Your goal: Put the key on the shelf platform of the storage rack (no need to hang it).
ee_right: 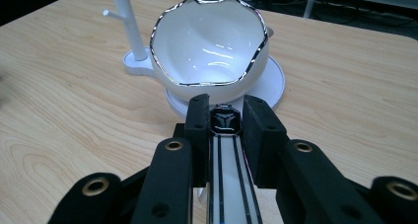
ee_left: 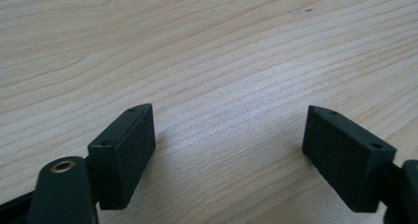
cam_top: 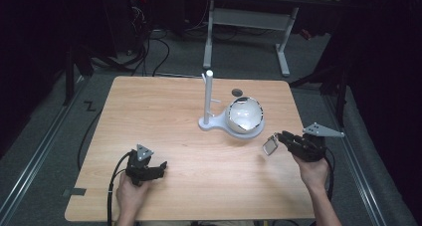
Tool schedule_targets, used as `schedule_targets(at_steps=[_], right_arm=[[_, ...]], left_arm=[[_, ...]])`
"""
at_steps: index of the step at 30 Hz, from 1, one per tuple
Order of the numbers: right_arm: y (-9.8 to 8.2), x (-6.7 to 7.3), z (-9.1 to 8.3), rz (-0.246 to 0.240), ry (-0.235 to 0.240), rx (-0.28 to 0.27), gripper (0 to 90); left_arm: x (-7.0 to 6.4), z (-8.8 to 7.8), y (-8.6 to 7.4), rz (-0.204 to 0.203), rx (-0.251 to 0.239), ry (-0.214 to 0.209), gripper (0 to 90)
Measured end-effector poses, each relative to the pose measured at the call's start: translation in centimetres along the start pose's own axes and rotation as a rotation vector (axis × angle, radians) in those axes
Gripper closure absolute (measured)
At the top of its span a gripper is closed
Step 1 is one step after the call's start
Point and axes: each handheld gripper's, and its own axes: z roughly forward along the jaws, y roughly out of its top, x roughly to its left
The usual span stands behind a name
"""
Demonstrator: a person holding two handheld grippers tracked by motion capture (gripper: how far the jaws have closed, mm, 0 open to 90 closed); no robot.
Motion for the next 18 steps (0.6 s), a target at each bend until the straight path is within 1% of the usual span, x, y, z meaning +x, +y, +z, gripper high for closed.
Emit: schedule_targets(at_steps=[3,9,11,15,18], right_arm=[[0.2,0.0,0.0,0.006,0.005,0.002,74.5],[0.7,0.2,-0.1,-0.005,0.010,-0.005,74.5],[1.1,0.3,-0.3,-0.013,0.007,-0.032,74.5],[1.6,0.3,-0.4,-0.012,0.010,-0.044,74.4],[2.2,0.6,-0.4,-0.026,0.013,-0.050,74.4]], left_arm=[[0.0,0.0,0.0,0.000,0.000,0.000,20.7],[0.0,0.0,0.0,0.000,0.000,0.000,20.6],[0.0,0.0,0.0,0.000,0.000,0.000,20.7],[0.0,0.0,0.0,0.000,0.000,0.000,20.6],[0.0,0.0,0.0,0.000,0.000,0.000,20.7]])
